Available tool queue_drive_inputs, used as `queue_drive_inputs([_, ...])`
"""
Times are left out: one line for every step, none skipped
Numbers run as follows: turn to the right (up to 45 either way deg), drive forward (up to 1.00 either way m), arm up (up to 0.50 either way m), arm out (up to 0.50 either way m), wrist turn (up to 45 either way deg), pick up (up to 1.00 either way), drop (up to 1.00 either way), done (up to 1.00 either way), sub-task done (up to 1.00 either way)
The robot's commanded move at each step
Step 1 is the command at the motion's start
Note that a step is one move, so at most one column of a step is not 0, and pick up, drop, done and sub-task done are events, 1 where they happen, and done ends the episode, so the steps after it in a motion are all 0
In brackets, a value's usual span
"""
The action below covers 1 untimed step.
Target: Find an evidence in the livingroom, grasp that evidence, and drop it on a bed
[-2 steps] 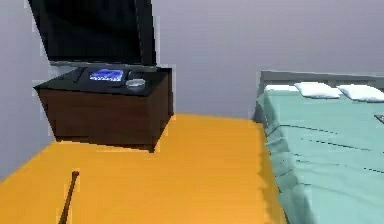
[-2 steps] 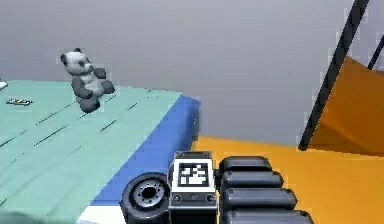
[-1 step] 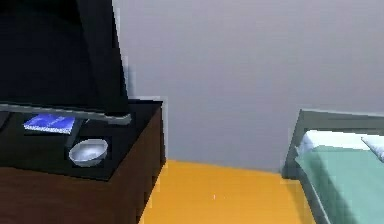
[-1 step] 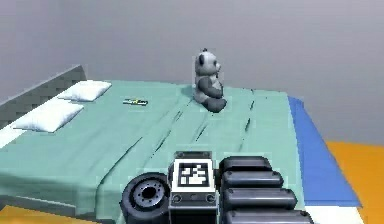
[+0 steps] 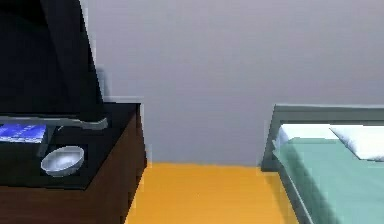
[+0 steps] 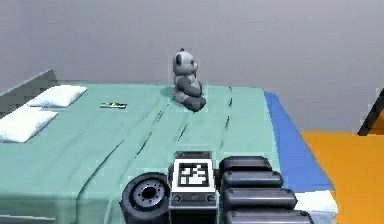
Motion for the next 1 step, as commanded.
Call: queue_drive_inputs([0.0,0.3,0.0,0.0,0.0,0.0,0.0,0.0,0.0])
